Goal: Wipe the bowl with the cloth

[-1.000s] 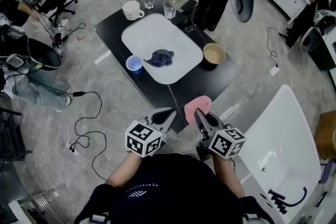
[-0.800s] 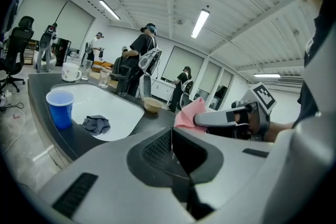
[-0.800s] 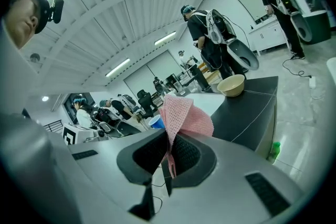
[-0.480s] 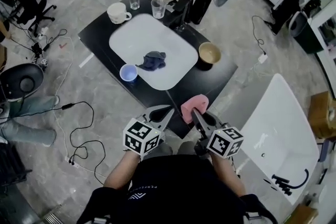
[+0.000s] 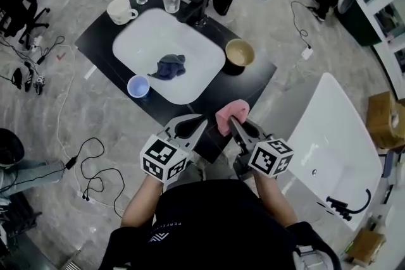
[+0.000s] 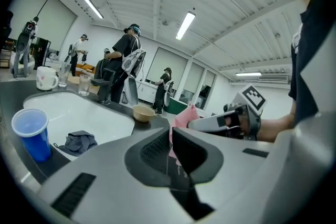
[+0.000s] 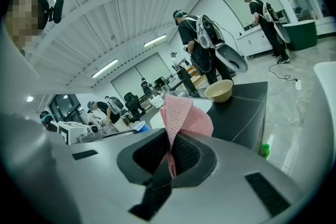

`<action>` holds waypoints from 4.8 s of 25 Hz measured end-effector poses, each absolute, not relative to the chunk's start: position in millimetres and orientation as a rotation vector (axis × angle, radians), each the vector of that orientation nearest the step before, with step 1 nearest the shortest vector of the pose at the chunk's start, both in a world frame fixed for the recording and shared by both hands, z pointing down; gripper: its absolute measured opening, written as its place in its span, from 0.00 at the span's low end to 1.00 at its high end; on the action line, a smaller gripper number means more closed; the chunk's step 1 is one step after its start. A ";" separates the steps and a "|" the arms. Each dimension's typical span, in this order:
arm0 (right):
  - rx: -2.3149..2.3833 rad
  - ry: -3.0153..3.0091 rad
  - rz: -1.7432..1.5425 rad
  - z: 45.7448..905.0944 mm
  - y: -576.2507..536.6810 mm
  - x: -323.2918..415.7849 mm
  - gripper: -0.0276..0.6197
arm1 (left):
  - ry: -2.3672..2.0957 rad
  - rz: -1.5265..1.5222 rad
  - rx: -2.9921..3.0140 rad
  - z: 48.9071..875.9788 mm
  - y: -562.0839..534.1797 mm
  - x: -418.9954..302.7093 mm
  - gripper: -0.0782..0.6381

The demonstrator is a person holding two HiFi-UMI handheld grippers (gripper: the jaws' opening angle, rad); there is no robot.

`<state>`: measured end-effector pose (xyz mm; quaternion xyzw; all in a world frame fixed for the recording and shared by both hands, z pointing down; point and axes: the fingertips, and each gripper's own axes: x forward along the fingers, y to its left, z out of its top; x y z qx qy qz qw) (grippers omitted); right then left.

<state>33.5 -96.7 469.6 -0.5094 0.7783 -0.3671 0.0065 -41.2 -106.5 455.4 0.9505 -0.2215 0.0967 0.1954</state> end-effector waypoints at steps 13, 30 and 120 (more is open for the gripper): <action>-1.570 2.443 -1.181 482.1 -141.8 84.1 0.11 | -0.502 0.548 2.788 482.6 -159.8 28.5 0.12; -1.528 2.454 -1.317 514.2 -191.9 133.9 0.11 | -0.482 0.725 2.807 509.6 -226.9 92.2 0.22; -0.852 3.141 -0.489 354.8 -177.1 -14.4 0.11 | -0.506 0.108 2.690 385.5 -178.5 -42.4 0.13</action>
